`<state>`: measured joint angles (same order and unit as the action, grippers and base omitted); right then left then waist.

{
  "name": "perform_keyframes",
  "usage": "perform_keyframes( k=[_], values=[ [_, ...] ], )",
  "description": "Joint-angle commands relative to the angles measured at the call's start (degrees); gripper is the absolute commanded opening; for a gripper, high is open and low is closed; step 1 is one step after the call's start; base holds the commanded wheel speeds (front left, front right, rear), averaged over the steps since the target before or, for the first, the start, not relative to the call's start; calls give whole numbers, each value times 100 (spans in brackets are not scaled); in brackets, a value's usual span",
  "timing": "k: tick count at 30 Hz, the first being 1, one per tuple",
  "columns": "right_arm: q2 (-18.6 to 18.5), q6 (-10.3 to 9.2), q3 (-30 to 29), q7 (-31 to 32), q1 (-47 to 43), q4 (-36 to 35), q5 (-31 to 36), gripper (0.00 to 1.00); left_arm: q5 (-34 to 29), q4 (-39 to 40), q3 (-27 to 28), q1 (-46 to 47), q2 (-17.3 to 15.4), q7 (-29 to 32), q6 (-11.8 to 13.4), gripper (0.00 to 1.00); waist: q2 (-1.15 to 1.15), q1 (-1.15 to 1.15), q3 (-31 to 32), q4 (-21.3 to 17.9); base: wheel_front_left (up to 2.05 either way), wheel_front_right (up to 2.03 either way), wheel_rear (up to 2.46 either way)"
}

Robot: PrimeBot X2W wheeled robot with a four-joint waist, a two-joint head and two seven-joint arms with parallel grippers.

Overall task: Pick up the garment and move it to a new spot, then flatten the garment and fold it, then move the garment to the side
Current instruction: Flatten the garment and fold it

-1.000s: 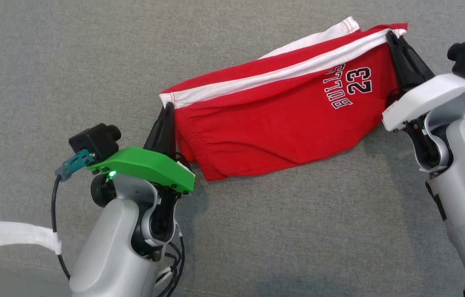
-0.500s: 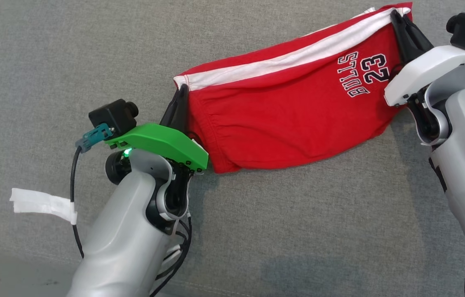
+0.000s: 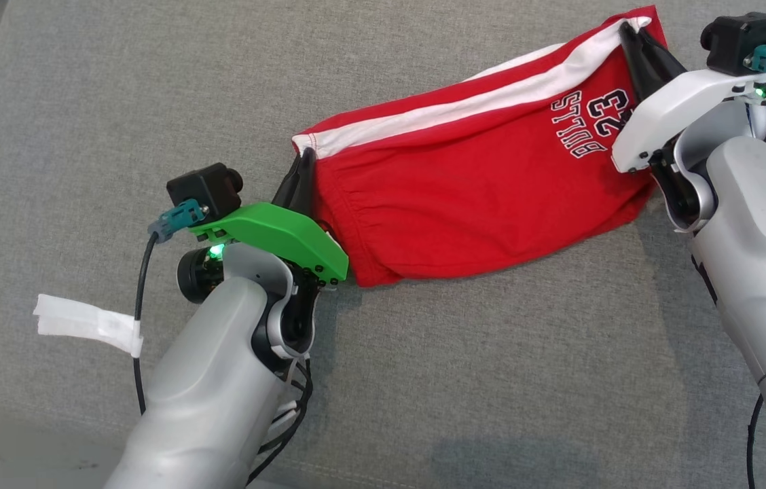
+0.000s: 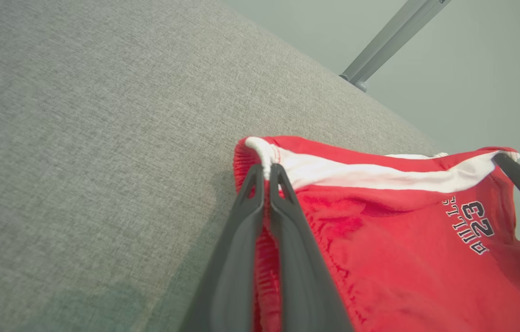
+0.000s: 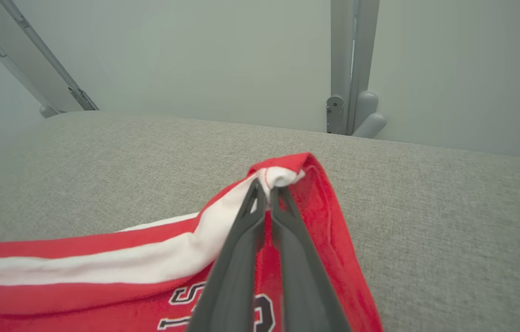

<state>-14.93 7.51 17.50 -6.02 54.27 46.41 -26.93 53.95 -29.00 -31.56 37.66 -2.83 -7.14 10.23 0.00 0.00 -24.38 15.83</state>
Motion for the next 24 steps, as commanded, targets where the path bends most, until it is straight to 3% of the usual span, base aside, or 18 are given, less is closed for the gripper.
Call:
perform_keyframes(
  k=[1,2,3,4,15,24],
  values=[
    [3,-5,65,-103,33,84,84,100,18,-79,-34,113,-17,-74,-11,39,0,0,42,-10,0,0,0],
    [3,-6,91,-148,34,112,98,100,-20,-124,-50,122,-17,-97,4,55,0,0,64,-21,0,0,0],
    [2,-6,136,-179,26,123,122,100,-59,-165,-63,122,-23,-137,19,89,0,0,91,-33,0,0,0],
    [-2,-5,178,-221,4,122,128,100,-104,-200,-83,123,-52,-172,20,100,0,0,126,-50,0,0,0],
    [-467,-6,568,-92,-483,-456,-110,100,-829,142,-343,-455,-558,-664,309,100,0,0,508,-227,0,0,0],
    [-922,-5,446,779,-739,-685,-238,100,-1589,1199,-174,-1317,-835,-802,678,100,0,0,461,-90,0,0,0]
  ],
)
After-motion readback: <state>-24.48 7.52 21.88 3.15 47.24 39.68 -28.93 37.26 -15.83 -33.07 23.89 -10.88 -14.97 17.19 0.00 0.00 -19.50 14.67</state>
